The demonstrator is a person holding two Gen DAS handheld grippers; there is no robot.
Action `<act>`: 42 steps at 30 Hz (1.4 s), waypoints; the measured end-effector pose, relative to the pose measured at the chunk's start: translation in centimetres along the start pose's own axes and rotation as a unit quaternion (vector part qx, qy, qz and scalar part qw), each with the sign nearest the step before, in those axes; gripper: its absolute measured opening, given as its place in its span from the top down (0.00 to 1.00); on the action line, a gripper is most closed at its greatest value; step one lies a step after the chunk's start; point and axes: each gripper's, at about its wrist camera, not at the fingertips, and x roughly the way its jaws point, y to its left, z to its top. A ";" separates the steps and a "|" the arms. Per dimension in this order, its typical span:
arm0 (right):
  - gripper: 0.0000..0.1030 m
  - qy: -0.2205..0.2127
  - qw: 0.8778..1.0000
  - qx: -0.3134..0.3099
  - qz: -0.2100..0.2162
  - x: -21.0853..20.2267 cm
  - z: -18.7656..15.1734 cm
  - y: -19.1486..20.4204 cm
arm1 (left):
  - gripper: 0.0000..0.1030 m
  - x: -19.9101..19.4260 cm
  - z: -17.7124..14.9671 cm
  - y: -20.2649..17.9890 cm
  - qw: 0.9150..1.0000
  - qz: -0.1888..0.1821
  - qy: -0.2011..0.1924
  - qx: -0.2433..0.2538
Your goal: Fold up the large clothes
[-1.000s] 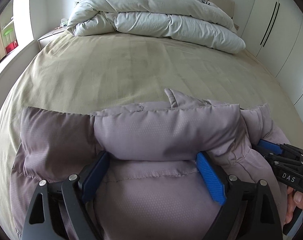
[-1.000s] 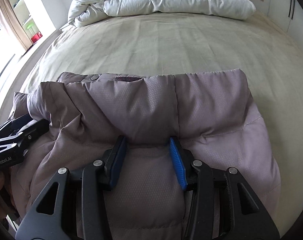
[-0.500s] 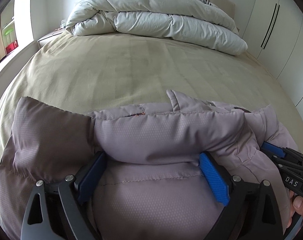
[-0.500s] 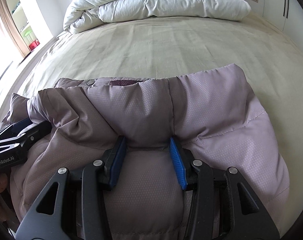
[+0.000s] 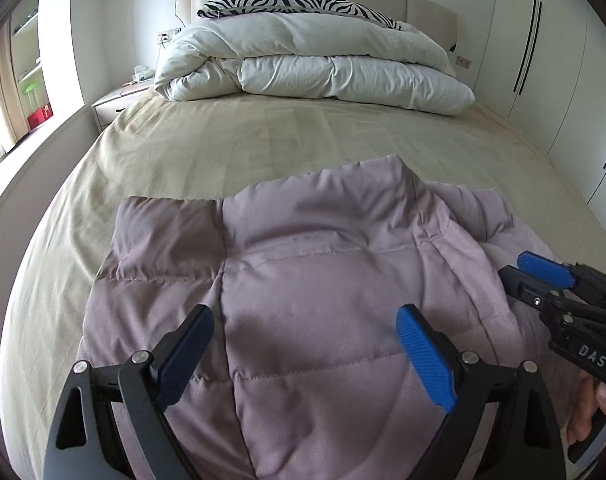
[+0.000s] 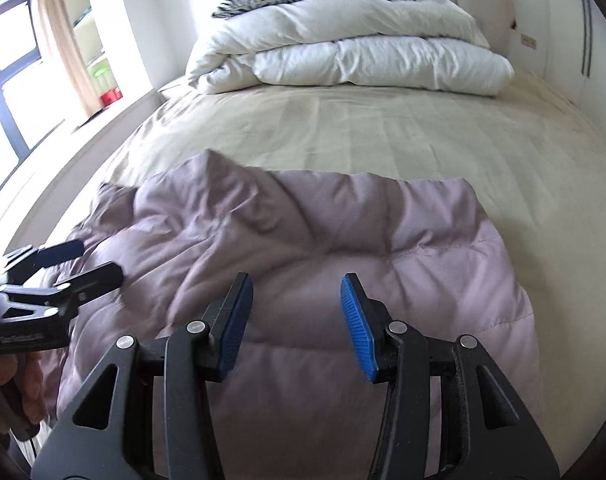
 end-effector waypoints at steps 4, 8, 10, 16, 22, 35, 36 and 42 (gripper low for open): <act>0.56 0.035 0.998 -0.044 -0.027 0.4 -1.3 2.9 | 0.06 0.7 -1.2 0.9 1.000 -0.003 0.013 -0.016; 0.56 0.051 0.997 -0.047 -0.024 2.6 -2.6 2.6 | 0.01 2.3 -1.7 0.9 1.000 0.003 0.023 -0.006; 0.56 0.041 0.997 -0.052 -0.027 3.0 -3.2 2.7 | 0.00 2.8 -1.9 0.9 1.000 0.000 0.019 -0.008; 0.56 0.018 0.997 -0.059 -0.039 4.0 -4.7 2.8 | 0.00 4.0 -2.3 0.7 1.000 0.002 0.007 -0.003; 0.56 0.003 0.998 -0.054 -0.037 4.2 -5.4 2.7 | 0.00 4.5 -2.6 0.7 1.000 -0.001 -0.002 -0.003; 0.15 -0.064 0.994 0.025 0.079 -5.0 -6.0 -0.8 | 0.00 -6.3 -3.5 5.6 0.991 -0.069 -0.056 -0.098; 0.14 -0.071 0.993 0.033 0.087 -6.3 -6.1 -1.6 | 0.00 -7.9 -3.7 6.8 0.988 -0.076 -0.071 -0.110; 0.10 -0.081 0.987 0.095 0.102 -11.0 -5.5 -9.5 | 0.00 -11.0 -6.4 15.1 0.973 -0.105 -0.062 -0.195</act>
